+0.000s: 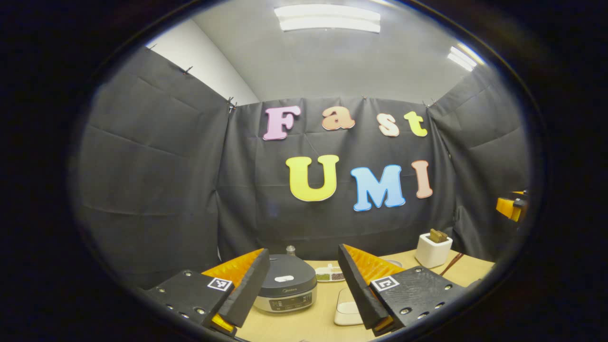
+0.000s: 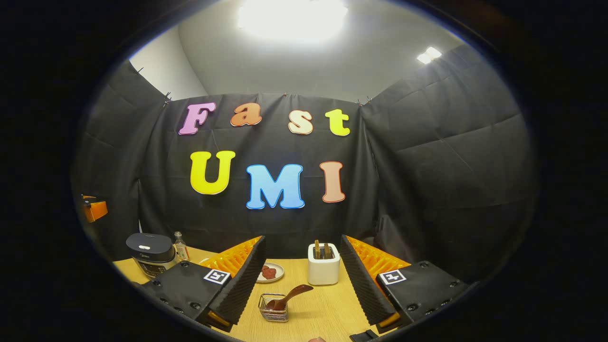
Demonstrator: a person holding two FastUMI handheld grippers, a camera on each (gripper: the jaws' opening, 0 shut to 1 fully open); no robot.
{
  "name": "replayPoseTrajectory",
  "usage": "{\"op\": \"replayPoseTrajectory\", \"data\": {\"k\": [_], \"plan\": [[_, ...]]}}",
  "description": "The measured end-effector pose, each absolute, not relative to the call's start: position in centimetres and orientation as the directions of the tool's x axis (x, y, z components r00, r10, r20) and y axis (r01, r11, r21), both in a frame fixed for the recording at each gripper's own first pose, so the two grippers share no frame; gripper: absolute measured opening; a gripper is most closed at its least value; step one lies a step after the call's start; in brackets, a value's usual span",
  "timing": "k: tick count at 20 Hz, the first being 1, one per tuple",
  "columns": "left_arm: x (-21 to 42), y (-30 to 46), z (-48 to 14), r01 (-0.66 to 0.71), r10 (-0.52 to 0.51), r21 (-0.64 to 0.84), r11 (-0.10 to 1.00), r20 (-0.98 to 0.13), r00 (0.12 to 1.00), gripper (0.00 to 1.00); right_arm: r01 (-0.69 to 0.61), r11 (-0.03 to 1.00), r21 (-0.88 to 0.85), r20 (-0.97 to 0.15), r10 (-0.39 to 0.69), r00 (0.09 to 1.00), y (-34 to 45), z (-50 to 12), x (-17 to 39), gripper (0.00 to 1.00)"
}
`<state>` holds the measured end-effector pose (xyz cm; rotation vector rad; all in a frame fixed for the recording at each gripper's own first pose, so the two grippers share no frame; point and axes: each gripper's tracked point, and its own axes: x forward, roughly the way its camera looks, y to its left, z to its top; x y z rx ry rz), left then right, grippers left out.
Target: Close the left gripper, press the button to open the rice cooker; take a wooden spoon from the chopstick holder with the right hand, scoop a spoonful of rice and pour it into the rice cooker, then put the wooden spoon back into the chopstick holder.
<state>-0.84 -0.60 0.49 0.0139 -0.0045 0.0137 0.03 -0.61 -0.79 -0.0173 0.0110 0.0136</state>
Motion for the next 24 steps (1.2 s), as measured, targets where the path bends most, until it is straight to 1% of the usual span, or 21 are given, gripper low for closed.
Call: {"op": "replayPoseTrajectory", "data": {"k": [1,9,10,11,12,13,15,17,18,20,22,24], "plan": [[-0.8,-0.6,0.5,-0.018,0.018,0.013,1.000,0.005,1.000,0.87,-0.014,1.000,-0.019,-0.009,0.014,1.000,-0.8,-0.7,0.0,0.96],[-0.5,-1.3,0.9,-0.053,0.053,0.029,0.998,0.003,0.999,0.87,-0.041,0.999,-0.010,-0.026,0.041,0.999,-2.1,-1.7,0.8,0.98],[-0.3,-1.5,1.0,-0.057,0.057,0.032,0.998,0.004,0.998,0.90,-0.047,0.999,-0.008,-0.028,0.046,0.999,-2.2,-1.8,0.9,0.98],[-0.4,-1.8,1.0,-0.056,0.055,0.031,0.998,0.004,0.998,0.90,-0.051,0.999,-0.004,-0.024,0.051,0.998,-2.5,-1.7,1.0,0.98],[-0.4,-2.0,1.2,-0.061,0.061,0.028,0.998,0.006,0.998,0.87,-0.055,0.998,-0.005,-0.017,0.055,0.998,-2.7,-1.6,1.1,0.98],[-0.2,-2.1,1.2,-0.068,0.067,0.024,0.997,0.006,0.998,0.87,-0.057,0.998,-0.012,-0.014,0.057,0.998,-3.0,-1.6,1.3,0.96],[-0.3,-2.8,1.2,-0.071,0.071,0.002,0.997,0.004,0.997,0.87,-0.070,0.997,-0.022,-0.016,0.069,0.997,-3.5,-1.9,1.3,0.98],[-0.1,-3.1,1.5,-0.084,0.084,-0.007,0.996,0.008,0.996,0.77,-0.085,0.996,-0.018,-0.010,0.085,0.996,-3.9,-1.9,1.4,0.98],[-0.1,-3.0,1.7,-0.098,0.098,-0.001,0.995,0.012,0.995,0.68,-0.093,0.996,-0.017,-0.010,0.092,0.996,-4.2,-2.1,1.4,0.96],[-0.1,-3.5,1.9,-0.101,0.101,0.013,0.995,0.012,0.995,0.55,-0.110,0.994,-0.023,-0.018,0.109,0.994,-4.5,-2.8,1.4,0.98],[-0.3,-4.3,1.7,-0.076,0.076,0.015,0.997,-0.003,0.997,0.55,-0.129,0.991,-0.018,-0.025,0.129,0.991,-4.7,-3.2,1.3,0.98],[-0.1,-3.9,2.0,-0.078,0.078,0.015,0.997,-0.009,0.997,0.36,-0.140,0.990,-0.012,-0.030,0.139,0.990,-4.9,-3.5,1.3,0.98]]}}
